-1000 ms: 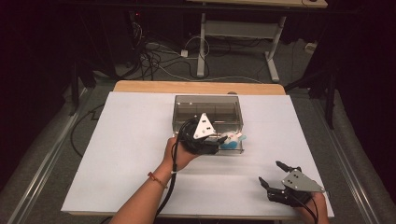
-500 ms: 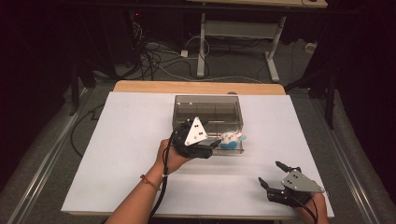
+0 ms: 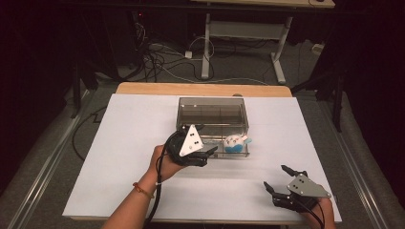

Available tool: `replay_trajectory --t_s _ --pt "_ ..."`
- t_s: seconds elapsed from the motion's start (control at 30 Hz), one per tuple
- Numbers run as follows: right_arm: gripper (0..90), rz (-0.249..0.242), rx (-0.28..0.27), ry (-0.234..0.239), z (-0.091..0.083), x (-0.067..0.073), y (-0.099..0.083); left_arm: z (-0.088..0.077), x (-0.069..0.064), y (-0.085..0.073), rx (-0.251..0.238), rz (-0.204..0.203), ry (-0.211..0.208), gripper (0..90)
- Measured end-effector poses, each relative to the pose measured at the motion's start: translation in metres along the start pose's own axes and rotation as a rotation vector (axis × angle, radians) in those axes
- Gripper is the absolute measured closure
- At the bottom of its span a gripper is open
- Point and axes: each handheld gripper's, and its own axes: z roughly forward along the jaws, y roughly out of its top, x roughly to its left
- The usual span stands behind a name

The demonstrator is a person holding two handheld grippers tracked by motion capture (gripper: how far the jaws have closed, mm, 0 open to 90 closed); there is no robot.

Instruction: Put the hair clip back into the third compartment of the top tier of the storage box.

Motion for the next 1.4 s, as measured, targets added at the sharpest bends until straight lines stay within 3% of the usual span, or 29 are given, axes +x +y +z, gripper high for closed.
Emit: replay_trajectory --t_s 0.77,1.4 --pt "21.0 -0.031 -0.002 0.008 0.001 0.008 0.004 -0.037 0.003 -0.023 -0.002 0.027 0.073 18.5" --pt "20.8 -0.057 -0.003 0.013 0.0 0.015 0.007 -0.066 0.001 -0.045 0.003 0.018 0.127 18.4"
